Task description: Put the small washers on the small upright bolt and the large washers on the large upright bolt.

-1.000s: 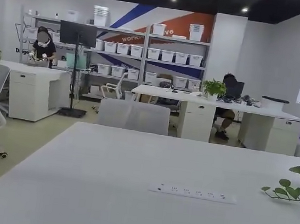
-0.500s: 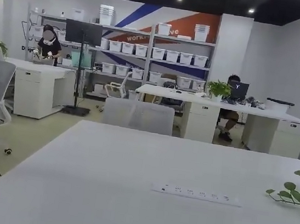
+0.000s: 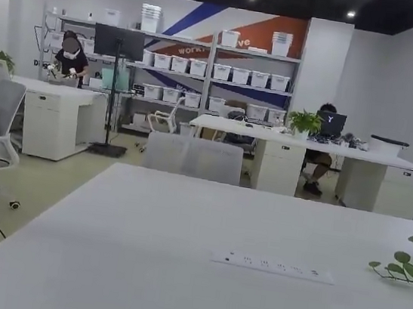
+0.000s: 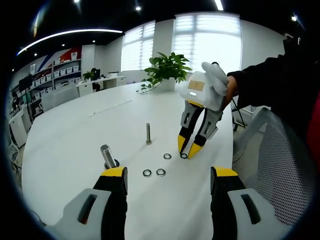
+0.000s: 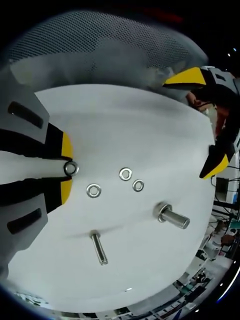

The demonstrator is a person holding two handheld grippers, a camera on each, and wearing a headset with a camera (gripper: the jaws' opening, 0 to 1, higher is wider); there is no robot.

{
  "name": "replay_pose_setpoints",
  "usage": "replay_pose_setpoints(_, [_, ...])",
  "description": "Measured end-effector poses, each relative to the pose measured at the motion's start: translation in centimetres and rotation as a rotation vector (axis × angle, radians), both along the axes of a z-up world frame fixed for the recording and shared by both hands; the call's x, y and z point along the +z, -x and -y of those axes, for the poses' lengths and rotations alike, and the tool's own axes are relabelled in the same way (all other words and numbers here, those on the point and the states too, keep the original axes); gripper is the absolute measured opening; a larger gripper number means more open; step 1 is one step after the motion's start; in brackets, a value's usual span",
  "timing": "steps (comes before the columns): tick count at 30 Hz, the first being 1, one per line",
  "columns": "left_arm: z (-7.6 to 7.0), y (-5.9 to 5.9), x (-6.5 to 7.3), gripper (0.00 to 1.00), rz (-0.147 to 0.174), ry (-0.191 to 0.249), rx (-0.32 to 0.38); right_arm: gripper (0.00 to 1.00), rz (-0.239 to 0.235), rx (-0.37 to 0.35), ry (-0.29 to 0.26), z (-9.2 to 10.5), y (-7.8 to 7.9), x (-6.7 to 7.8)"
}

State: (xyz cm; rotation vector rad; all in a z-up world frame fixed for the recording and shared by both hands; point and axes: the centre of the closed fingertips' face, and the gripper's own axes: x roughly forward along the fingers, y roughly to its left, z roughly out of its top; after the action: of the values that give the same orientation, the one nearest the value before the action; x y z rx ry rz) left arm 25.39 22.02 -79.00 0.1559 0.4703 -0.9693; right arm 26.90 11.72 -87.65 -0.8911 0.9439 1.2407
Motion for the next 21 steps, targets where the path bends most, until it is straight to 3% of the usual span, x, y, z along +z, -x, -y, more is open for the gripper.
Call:
replay_pose_setpoints(9, [-0.1, -0.1, 0.0, 0.67, 0.001, 0.001, 0.004, 0.14, -0.001, 0.003, -0.003, -0.1, -0.3, 0.1])
replay_pose_setpoints(15, [0.0, 0.0, 0.0, 0.67, -0.002, -0.002, 0.001, 0.14, 0.001, -0.005, -0.021, -0.3, -0.9, 0.9])
replay_pose_setpoints(21, [0.0, -0.1, -0.1, 0.67, -0.004, -0.002, 0.001, 0.14, 0.009, -0.019, -0.041, -0.2, -1.8, 2.5])
